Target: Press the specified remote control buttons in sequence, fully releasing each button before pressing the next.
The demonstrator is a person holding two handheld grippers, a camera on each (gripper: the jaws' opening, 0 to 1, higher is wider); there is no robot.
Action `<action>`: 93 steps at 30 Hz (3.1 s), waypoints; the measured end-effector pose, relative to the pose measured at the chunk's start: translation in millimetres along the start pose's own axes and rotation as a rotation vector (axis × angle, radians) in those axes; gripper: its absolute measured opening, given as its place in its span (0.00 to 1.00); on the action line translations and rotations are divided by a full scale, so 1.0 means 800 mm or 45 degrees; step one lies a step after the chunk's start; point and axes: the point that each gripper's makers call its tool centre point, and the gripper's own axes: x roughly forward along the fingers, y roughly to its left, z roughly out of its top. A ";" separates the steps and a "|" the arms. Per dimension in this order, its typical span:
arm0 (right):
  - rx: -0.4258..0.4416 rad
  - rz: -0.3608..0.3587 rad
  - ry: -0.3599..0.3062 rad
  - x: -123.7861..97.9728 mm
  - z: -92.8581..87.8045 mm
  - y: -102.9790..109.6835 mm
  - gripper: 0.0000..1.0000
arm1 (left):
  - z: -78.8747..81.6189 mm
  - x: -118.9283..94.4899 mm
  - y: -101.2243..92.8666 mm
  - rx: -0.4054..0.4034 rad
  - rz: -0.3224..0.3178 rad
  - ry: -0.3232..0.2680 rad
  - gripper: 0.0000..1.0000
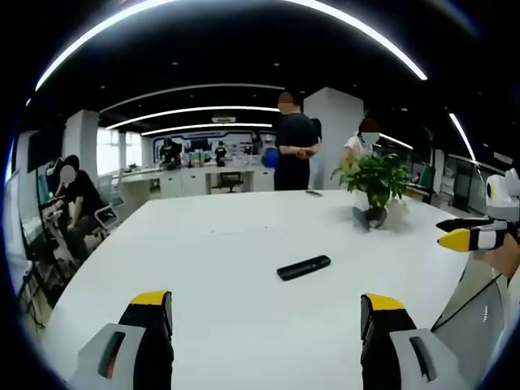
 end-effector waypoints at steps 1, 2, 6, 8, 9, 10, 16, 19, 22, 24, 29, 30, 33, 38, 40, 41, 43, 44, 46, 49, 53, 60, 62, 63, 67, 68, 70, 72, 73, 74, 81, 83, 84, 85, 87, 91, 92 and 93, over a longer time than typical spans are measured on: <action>0.001 0.001 0.000 0.000 0.000 0.000 0.93 | 0.000 0.000 0.000 -0.002 0.000 0.001 1.00; 0.001 0.000 -0.001 0.000 0.000 0.000 0.93 | 0.000 0.000 0.000 -0.003 -0.001 0.000 1.00; 0.005 -0.004 0.000 -0.001 0.000 -0.003 0.93 | -0.002 0.001 0.000 -0.002 0.000 0.004 1.00; 0.003 -0.007 0.004 -0.002 -0.001 -0.004 0.92 | -0.001 0.001 0.000 -0.001 0.005 0.003 1.00; 0.002 -0.007 0.005 -0.002 -0.002 -0.004 0.92 | -0.001 0.001 0.000 0.000 0.005 0.003 1.00; 0.003 -0.007 0.005 -0.002 -0.002 -0.004 0.92 | -0.001 0.000 0.000 0.000 0.004 0.001 1.00; 0.003 0.001 0.006 -0.002 -0.003 -0.001 0.92 | -0.003 -0.001 -0.001 0.000 0.004 0.009 1.00; 0.004 0.003 0.006 -0.001 -0.003 0.000 0.92 | -0.003 -0.001 -0.001 -0.002 0.003 0.011 1.00; 0.005 0.005 0.009 -0.001 -0.004 0.000 0.91 | -0.004 -0.002 0.000 0.006 0.008 0.016 1.00; 0.007 0.005 0.011 -0.001 -0.005 0.000 0.91 | -0.004 -0.002 0.000 0.001 0.005 0.014 1.00; 0.011 0.009 0.012 -0.001 -0.006 0.001 0.91 | -0.005 0.000 -0.002 0.003 -0.004 0.023 0.99; 0.013 0.014 0.011 -0.001 -0.006 0.002 0.91 | -0.005 0.000 -0.003 0.004 -0.005 0.023 0.99; 0.003 0.015 0.015 0.000 -0.006 0.003 0.91 | -0.005 0.001 -0.003 0.002 -0.007 0.025 0.99; 0.011 0.020 0.017 0.001 -0.007 0.004 0.91 | -0.005 0.001 -0.003 0.007 -0.008 0.030 0.99; 0.007 0.023 0.019 0.002 -0.008 0.005 0.91 | -0.005 0.002 -0.003 0.014 -0.012 0.030 0.98; 0.008 0.024 0.021 0.002 -0.008 0.005 0.91 | -0.004 0.003 -0.004 0.021 -0.017 0.031 0.98; 0.008 0.028 0.024 0.003 -0.009 0.006 0.90 | -0.002 0.007 -0.004 0.047 -0.024 0.035 0.98; 0.004 0.030 0.029 0.004 -0.010 0.007 0.90 | 0.001 0.009 -0.004 0.066 -0.027 0.037 0.98; 0.000 0.034 0.032 0.005 -0.010 0.008 0.90 | 0.008 0.012 -0.003 0.078 -0.033 0.028 0.97; 0.004 0.040 0.023 0.006 -0.007 0.008 0.89 | 0.018 0.018 -0.003 0.086 -0.041 0.012 0.97; 0.004 0.053 0.019 0.007 -0.004 0.009 0.86 | 0.025 0.029 -0.008 0.131 -0.066 0.020 0.97; 0.018 0.082 0.045 0.007 -0.008 0.011 0.72 | 0.042 0.051 -0.021 0.161 -0.096 0.011 0.97; 0.020 0.092 0.050 0.007 -0.010 0.012 0.66 | 0.046 0.058 -0.022 0.200 -0.101 0.018 0.97; 0.023 0.095 0.053 0.007 -0.010 0.013 0.64 | 0.048 0.061 -0.023 0.213 -0.108 0.020 0.97; 0.045 0.113 0.072 0.006 -0.013 0.015 0.55 | 0.053 0.075 -0.027 0.228 -0.137 0.020 0.97; 0.057 0.124 0.082 0.006 -0.014 0.016 0.51 | 0.052 0.079 -0.028 0.239 -0.145 0.030 0.97; 0.065 0.136 0.091 0.005 -0.016 0.017 0.44 | 0.052 0.085 -0.031 0.261 -0.159 0.041 0.97; 0.069 0.146 0.098 0.005 -0.018 0.017 0.37 | 0.051 0.090 -0.032 0.272 -0.170 0.052 0.97; 0.078 0.151 0.113 0.005 -0.021 0.015 0.34 | 0.050 0.094 -0.033 0.281 -0.181 0.056 0.97; 0.078 0.149 0.113 0.005 -0.021 0.014 0.31 | 0.051 0.095 -0.034 0.283 -0.185 0.057 0.97; 0.067 0.135 0.136 0.005 -0.024 0.007 0.22 | 0.048 0.123 -0.047 0.340 -0.269 0.106 0.96; 0.069 0.133 0.145 0.005 -0.025 0.006 0.19 | 0.049 0.131 -0.051 0.354 -0.300 0.118 0.95; 0.070 0.130 0.150 0.005 -0.026 0.005 0.17 | 0.049 0.134 -0.053 0.360 -0.308 0.121 0.95; 0.070 0.128 0.154 0.006 -0.027 0.004 0.16 | 0.049 0.139 -0.055 0.371 -0.319 0.126 0.95; 0.075 0.122 0.180 0.008 -0.033 0.002 0.14 | 0.049 0.146 -0.056 0.383 -0.331 0.131 0.95; 0.072 0.128 0.213 0.011 -0.039 0.004 0.06 | 0.048 0.163 -0.059 0.407 -0.363 0.154 0.93; 0.070 0.131 0.222 0.012 -0.041 0.004 0.05 | 0.048 0.169 -0.059 0.413 -0.371 0.165 0.92; 0.066 0.136 0.235 0.014 -0.043 0.004 0.05 | 0.047 0.173 -0.060 0.420 -0.381 0.175 0.90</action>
